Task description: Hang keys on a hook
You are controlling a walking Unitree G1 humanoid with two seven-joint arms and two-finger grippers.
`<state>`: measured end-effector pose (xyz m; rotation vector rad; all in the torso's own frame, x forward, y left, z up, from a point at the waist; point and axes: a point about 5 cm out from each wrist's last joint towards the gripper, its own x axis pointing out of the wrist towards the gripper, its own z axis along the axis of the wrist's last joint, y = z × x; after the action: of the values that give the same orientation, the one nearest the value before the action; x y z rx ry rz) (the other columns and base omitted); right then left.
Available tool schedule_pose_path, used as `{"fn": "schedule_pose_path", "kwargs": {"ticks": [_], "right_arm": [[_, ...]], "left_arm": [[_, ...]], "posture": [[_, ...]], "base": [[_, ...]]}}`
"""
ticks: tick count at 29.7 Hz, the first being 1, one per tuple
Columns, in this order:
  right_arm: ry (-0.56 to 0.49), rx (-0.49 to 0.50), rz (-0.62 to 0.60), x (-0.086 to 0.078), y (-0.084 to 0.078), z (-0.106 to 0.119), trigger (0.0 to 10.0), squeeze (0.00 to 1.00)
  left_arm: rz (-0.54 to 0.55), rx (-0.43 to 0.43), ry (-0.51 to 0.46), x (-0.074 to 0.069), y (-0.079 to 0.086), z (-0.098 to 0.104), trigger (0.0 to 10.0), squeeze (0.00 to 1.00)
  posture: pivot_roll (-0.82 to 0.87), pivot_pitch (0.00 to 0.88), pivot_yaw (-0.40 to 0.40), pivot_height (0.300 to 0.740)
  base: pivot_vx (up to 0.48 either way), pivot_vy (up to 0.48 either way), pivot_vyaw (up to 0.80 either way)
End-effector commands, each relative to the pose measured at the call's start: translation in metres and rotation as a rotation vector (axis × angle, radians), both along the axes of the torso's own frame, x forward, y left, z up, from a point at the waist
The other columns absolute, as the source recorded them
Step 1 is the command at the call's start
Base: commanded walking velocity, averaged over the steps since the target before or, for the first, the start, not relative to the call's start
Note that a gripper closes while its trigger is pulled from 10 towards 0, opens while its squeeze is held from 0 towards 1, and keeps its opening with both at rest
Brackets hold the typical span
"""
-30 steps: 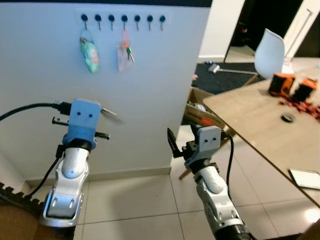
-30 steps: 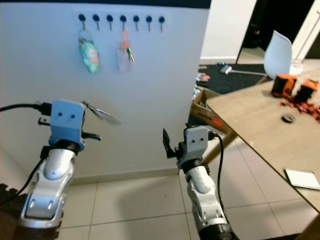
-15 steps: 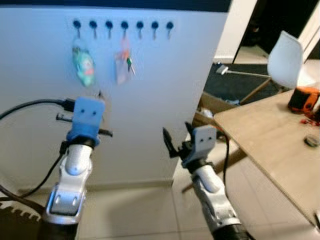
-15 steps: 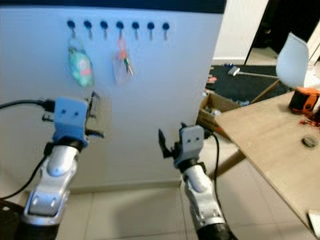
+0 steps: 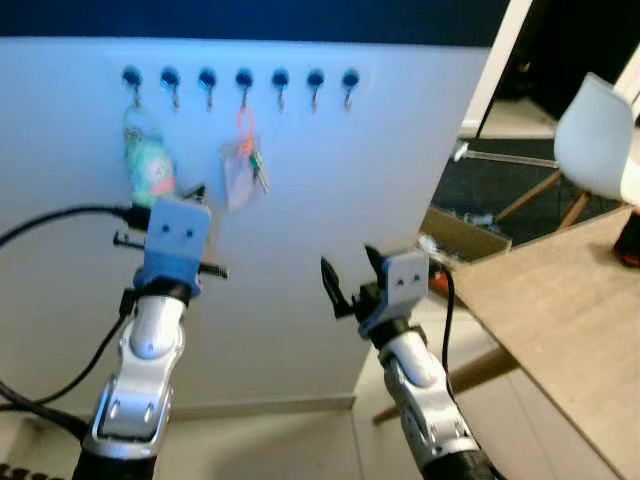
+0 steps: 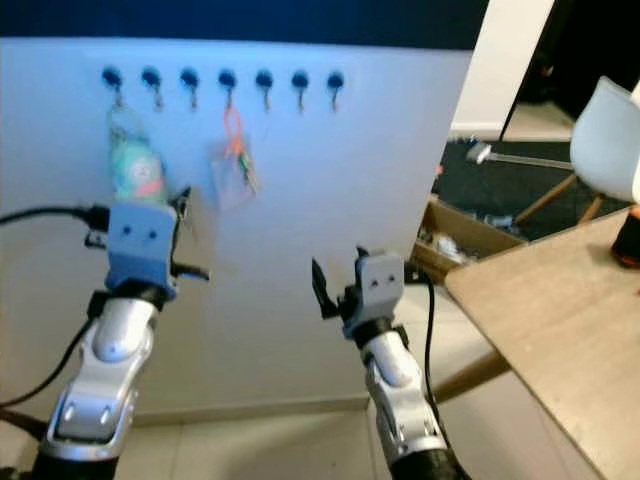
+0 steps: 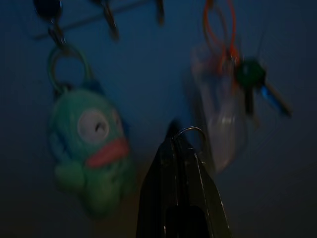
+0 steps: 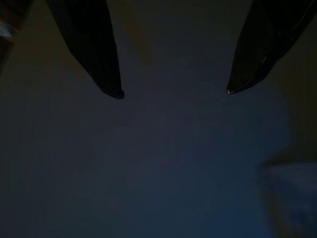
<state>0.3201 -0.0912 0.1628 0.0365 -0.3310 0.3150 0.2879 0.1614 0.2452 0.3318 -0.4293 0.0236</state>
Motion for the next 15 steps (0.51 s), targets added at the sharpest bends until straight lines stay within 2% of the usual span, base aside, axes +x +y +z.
{"fn": "schedule_pose_path", "kwargs": {"ticks": [1,12,15], "right_arm": [[0.009,-0.001,0.017,-0.003,0.006,-0.004,10.0,0.00],[0.020,-0.006,0.015,-0.004,0.005,-0.006,10.0,0.00],[0.024,-0.009,0.016,-0.004,0.005,-0.007,10.0,0.00]], "left_arm": [[-0.024,-0.013,-0.025,-0.004,-0.002,0.002,10.0,0.00],[-0.034,-0.006,-0.070,-0.012,-0.004,0.008,10.0,0.00],[-0.025,0.004,-0.106,-0.014,-0.005,0.016,10.0,0.00]], "posture": [[0.21,0.144,-0.045,0.740],[0.21,0.152,-0.044,0.740],[0.21,0.155,-0.045,0.740]], "base": [[0.000,0.000,0.00],[0.000,0.000,0.00],[0.000,0.000,0.00]]}}
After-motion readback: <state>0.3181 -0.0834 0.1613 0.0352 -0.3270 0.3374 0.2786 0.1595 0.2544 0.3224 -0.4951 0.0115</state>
